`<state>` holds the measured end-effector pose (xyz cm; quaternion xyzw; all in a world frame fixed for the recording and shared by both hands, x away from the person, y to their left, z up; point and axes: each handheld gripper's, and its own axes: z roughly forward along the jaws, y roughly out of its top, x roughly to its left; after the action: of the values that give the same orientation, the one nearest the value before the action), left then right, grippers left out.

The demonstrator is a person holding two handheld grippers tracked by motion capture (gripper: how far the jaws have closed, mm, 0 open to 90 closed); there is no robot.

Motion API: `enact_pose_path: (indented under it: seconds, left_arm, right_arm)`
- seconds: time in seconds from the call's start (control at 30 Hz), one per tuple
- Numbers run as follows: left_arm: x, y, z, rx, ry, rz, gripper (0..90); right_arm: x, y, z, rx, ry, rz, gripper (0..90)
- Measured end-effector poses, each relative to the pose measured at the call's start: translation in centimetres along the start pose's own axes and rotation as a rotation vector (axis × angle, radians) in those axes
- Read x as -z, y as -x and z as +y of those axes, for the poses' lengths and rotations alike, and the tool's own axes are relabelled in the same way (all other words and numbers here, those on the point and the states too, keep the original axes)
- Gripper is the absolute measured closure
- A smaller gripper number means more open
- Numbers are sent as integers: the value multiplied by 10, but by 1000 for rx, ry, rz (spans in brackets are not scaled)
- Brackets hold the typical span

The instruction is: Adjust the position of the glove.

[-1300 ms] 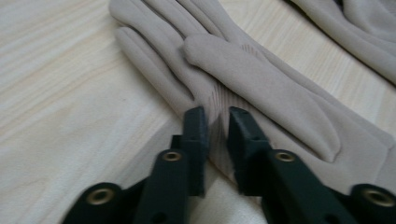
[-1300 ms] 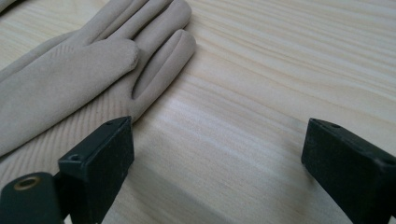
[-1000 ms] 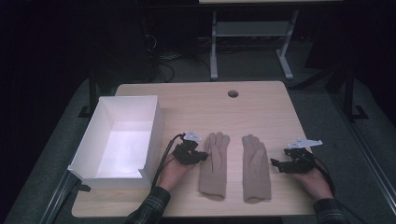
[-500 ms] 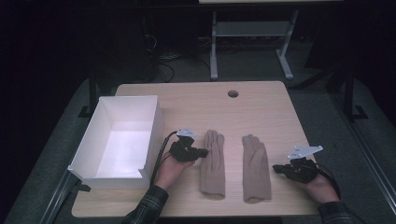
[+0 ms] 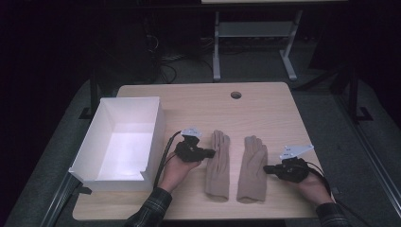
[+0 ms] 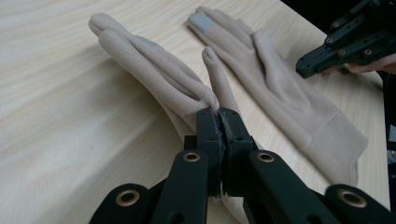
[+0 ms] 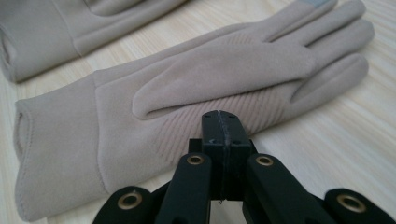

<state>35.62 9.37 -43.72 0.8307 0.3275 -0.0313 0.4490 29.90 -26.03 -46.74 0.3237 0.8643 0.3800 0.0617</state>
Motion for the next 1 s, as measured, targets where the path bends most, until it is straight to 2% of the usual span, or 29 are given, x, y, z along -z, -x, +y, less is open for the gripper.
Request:
enact_pose_path:
  seconds: [0.17, 0.63, 1.0]
  left_arm:
    - [-8, 1, 9, -11, -3, -5, 878]
    - [-22, -3, 27, -6, 15, -17, 878]
    - [-30, 11, 43, -37, 37, -43, 878]
  right_arm:
    - [-8, -4, 6, 5, -5, 14, 900]
    - [-27, -11, 23, 48, 4, 38, 900]
    - [-32, -13, 26, 55, 8, 47, 900]
